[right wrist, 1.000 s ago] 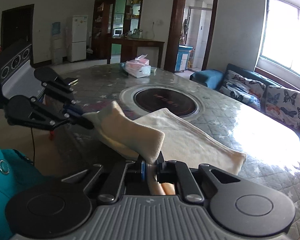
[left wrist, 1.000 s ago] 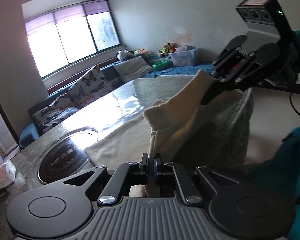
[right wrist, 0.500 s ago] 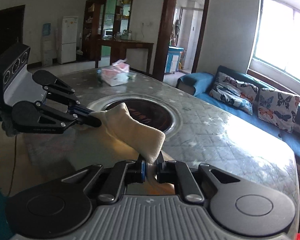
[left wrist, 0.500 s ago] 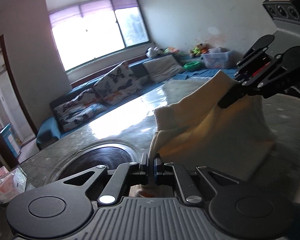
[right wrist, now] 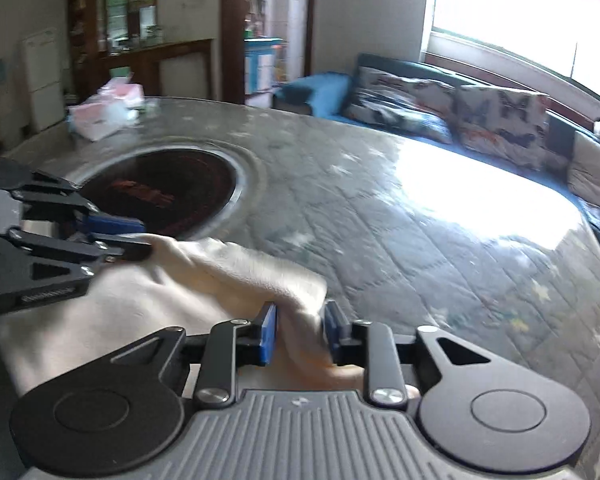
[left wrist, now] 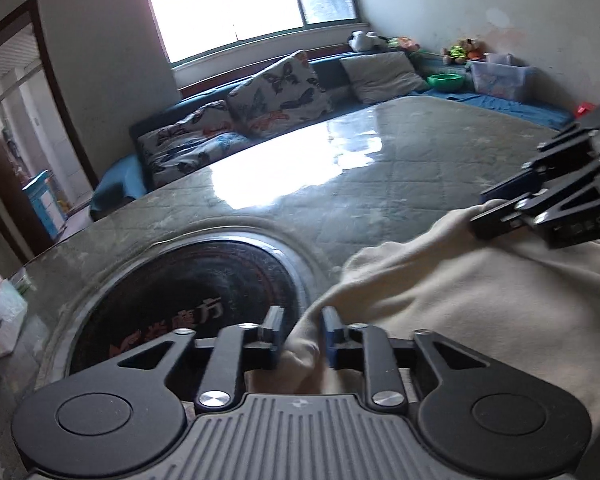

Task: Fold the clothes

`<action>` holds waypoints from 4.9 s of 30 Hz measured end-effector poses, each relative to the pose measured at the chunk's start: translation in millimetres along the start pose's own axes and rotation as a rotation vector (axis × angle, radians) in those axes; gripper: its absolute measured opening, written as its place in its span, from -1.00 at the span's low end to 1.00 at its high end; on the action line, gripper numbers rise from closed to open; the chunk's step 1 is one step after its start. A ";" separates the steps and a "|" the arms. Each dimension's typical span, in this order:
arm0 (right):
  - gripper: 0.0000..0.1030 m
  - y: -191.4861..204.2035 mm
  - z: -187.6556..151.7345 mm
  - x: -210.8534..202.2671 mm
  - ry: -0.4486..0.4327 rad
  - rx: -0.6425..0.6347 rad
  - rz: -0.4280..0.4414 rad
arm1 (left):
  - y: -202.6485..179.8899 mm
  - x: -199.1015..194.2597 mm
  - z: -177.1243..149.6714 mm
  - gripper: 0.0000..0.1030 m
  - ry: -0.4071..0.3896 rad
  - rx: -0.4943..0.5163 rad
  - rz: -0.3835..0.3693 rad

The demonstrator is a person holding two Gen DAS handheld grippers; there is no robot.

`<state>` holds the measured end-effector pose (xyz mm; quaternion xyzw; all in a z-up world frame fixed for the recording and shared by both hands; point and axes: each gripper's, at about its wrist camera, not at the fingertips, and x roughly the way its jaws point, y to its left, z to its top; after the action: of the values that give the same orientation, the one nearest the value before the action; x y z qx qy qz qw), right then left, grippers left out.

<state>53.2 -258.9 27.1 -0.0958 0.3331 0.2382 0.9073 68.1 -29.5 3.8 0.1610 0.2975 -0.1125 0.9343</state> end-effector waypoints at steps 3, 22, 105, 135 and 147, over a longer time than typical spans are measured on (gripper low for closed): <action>-0.48 -6.9 -4.5 -8.4 -0.017 0.031 -0.010 | 5.6 -11.1 5.0 -0.47 -0.013 -0.035 0.026; -0.50 -24.3 -14.3 10.8 -0.003 0.164 -0.002 | -29.6 2.6 23.8 -0.45 0.046 -0.142 -0.102; -0.79 -46.2 -45.7 -45.9 -0.114 0.228 -0.286 | 7.8 -31.0 -22.5 -0.14 0.024 -0.209 0.174; -0.38 21.1 -85.0 -70.2 -0.096 0.087 -0.046 | -41.5 -74.8 -40.4 -0.11 -0.056 -0.118 0.018; -0.38 9.1 -106.5 -83.3 -0.094 0.093 -0.064 | -36.0 -84.3 -52.4 -0.11 -0.046 -0.188 -0.032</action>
<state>-66.1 -317.1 0.2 -0.0525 0.2976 0.1977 0.9325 -37.4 -33.7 4.9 0.0654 0.2875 -0.1026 0.9500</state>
